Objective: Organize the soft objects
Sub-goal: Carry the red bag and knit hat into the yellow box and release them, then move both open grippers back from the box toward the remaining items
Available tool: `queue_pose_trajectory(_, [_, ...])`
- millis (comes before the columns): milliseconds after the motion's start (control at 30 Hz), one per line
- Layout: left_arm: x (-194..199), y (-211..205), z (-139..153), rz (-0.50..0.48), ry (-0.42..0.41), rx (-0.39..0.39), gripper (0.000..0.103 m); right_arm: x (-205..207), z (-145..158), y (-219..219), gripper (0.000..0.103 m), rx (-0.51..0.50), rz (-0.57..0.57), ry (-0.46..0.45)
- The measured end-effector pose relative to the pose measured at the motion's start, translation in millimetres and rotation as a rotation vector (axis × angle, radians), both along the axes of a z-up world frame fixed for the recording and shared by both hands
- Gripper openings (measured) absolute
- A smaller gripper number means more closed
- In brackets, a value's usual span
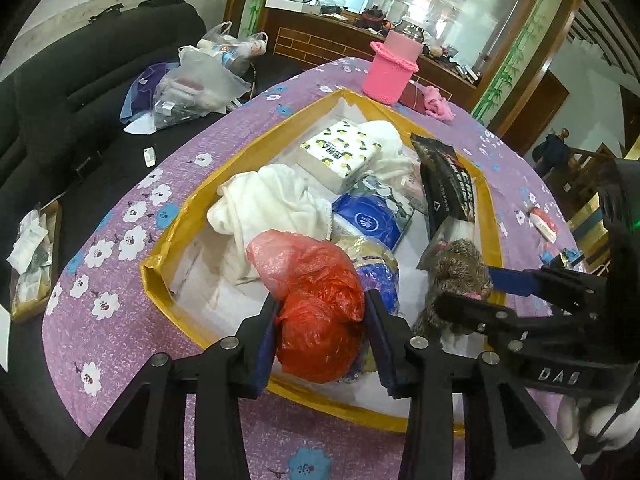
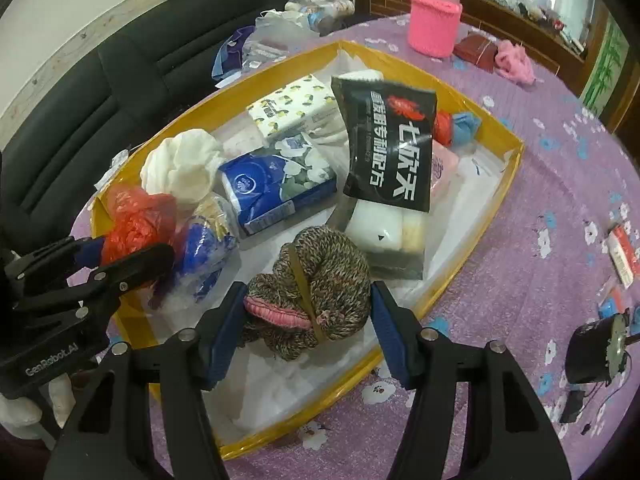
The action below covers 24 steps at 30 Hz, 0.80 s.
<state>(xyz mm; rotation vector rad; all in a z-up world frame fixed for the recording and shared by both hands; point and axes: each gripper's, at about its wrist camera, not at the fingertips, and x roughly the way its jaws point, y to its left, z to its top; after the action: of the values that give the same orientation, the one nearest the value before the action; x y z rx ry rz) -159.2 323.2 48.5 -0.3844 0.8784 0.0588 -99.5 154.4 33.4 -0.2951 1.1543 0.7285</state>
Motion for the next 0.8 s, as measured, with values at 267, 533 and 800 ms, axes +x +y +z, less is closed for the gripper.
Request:
queue_pose_trajectory(267, [-6.9, 6.2, 4.4, -0.004, -0.038, -0.089, 0.075, -18.2, 13.7, -14.3, 0.063, 0.093, 0.043, 0.025])
queue_pose_trajectory(533, [-32.4, 11.9, 29.8, 0.055, -0.143, -0.119, 0.084, -32.6, 32.6, -32.5, 0.063, 0.199, 0.059, 0.01])
queue_pose_trajectory(800, [-53.6, -13.1, 55.6, 0.07, -0.191, 0.008, 0.085, -37.9, 59.9, -85.9, 0.063, 0.3, -0.046, -0.04])
